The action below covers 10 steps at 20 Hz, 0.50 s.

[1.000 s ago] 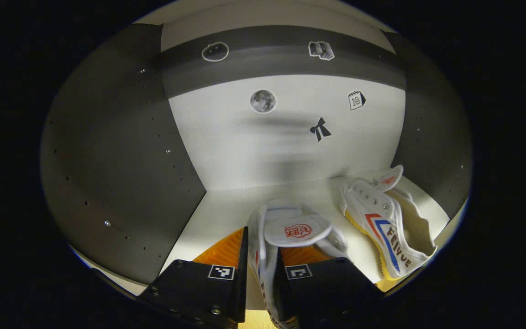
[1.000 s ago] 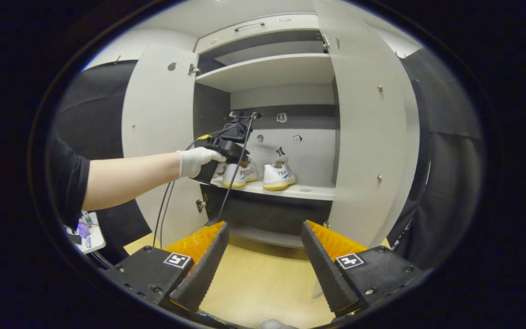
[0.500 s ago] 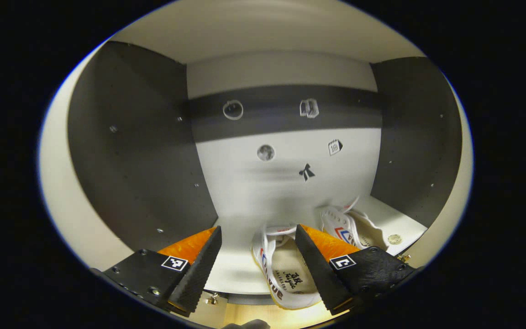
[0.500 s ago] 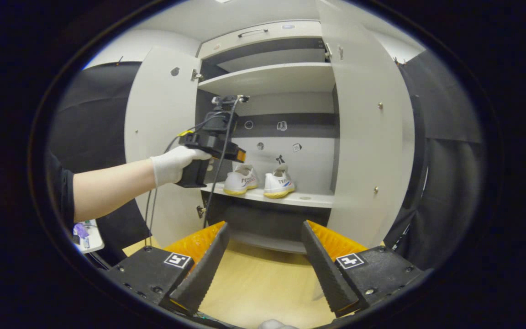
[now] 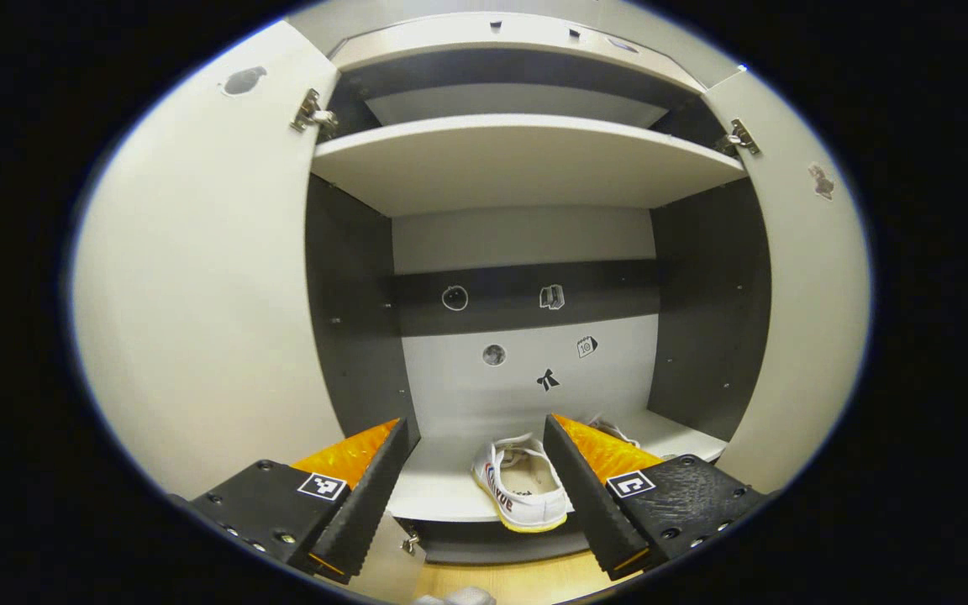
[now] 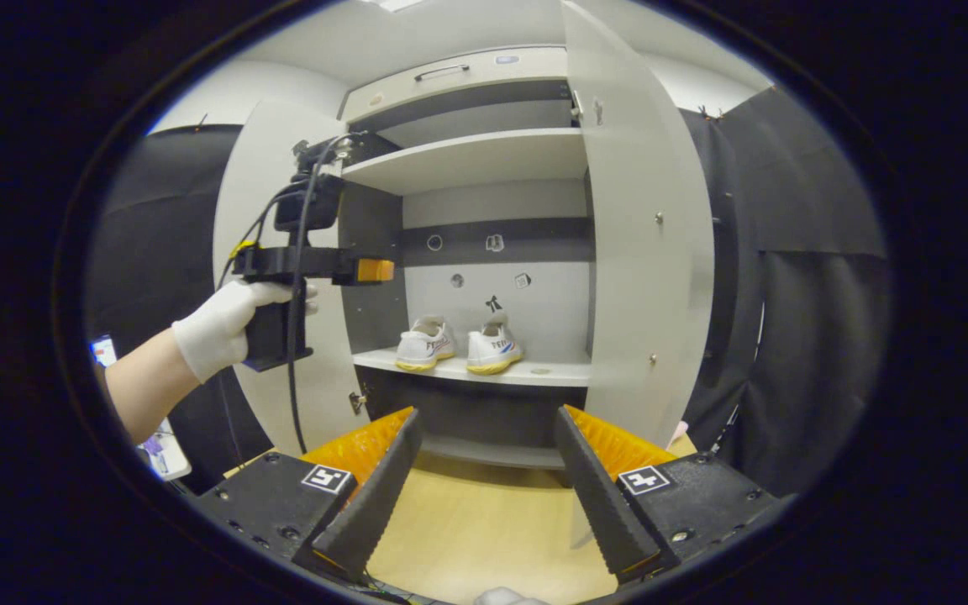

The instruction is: Grab one shoe with the right hand and put it into the shoe cabinet, grab the other shoe with the left hand and put it into the shoe cabinet; then close the right door with the right hand and the left door with the left hand.

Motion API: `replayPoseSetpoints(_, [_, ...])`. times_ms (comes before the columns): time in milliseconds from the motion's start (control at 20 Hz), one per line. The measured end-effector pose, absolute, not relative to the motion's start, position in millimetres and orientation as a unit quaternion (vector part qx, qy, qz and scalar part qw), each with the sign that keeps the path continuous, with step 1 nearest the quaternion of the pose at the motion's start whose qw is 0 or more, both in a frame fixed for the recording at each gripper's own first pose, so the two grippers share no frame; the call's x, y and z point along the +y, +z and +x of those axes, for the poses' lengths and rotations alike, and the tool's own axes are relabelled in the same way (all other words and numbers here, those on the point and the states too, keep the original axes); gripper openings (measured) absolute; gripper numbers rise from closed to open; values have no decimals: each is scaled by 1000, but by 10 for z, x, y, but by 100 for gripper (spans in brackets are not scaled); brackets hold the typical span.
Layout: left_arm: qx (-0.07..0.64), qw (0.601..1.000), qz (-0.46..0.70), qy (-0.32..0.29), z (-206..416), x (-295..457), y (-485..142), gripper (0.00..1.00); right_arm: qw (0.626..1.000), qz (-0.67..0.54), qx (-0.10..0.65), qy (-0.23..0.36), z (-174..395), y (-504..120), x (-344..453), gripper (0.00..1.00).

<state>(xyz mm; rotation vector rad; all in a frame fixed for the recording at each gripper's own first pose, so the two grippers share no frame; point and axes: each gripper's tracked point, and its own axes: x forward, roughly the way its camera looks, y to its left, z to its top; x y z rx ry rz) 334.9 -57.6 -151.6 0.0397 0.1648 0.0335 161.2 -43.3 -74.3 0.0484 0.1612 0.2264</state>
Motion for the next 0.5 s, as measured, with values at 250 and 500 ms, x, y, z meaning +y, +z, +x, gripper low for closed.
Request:
replayPoseSetpoints(250, [62, 997, 29, 21, 2630, -469, -1473, 96, 993, 27, 75, 92, 1433, -697, -407, 100])
replayPoseSetpoints(500, [62, 998, 11, 14, 1950, -429, -1521, 96, 995, 23, 70, 72, 1265, -655, -412, 100])
